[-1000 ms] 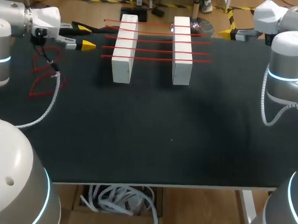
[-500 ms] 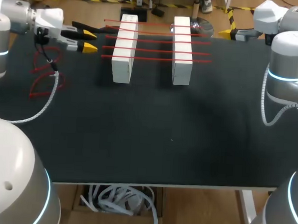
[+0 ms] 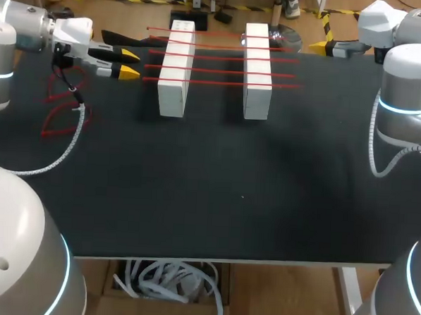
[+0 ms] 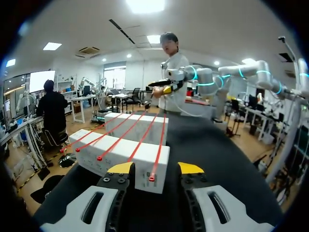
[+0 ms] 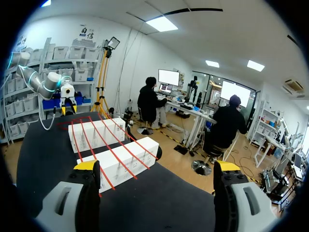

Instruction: Grab the tape and strap the tape.

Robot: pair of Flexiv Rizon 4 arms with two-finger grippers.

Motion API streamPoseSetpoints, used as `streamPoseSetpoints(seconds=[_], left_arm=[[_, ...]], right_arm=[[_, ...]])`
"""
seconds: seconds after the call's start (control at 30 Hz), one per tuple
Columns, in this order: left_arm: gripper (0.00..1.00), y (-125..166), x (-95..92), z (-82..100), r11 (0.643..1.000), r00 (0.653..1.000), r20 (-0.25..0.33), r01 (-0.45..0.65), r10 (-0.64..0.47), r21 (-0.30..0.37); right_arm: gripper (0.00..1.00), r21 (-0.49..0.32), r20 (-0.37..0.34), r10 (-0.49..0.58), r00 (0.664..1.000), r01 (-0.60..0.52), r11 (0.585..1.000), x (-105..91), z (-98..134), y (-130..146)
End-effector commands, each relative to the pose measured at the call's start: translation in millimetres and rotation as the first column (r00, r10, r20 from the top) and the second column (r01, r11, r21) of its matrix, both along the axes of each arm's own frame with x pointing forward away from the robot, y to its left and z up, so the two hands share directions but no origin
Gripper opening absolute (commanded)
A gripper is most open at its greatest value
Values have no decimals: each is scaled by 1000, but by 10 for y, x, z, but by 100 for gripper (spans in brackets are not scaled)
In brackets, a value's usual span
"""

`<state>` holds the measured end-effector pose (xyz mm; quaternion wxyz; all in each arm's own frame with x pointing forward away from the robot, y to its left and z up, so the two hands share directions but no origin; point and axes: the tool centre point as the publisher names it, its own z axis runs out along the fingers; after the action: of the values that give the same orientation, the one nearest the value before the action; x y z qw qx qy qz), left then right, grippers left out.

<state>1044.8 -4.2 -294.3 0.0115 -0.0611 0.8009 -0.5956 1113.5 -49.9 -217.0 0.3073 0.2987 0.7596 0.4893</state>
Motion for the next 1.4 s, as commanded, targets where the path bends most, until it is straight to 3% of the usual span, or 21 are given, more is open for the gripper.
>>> streamPoseSetpoints(seconds=[0.03,0.43,1.4], left_arm=[[35,-38,43,-96,999,999,-17,30,-31,-25],[38,-100,21,-251,996,997,-71,18,-24,-83],[39,-158,69,-374,991,997,-77,6,-16,-130]], right_arm=[[100,-1,-2,0,1000,0,1000,3,4,0],[100,-1,-2,0,1000,0,1000,3,4,0],[100,-1,-2,0,1000,0,1000,3,4,0]])
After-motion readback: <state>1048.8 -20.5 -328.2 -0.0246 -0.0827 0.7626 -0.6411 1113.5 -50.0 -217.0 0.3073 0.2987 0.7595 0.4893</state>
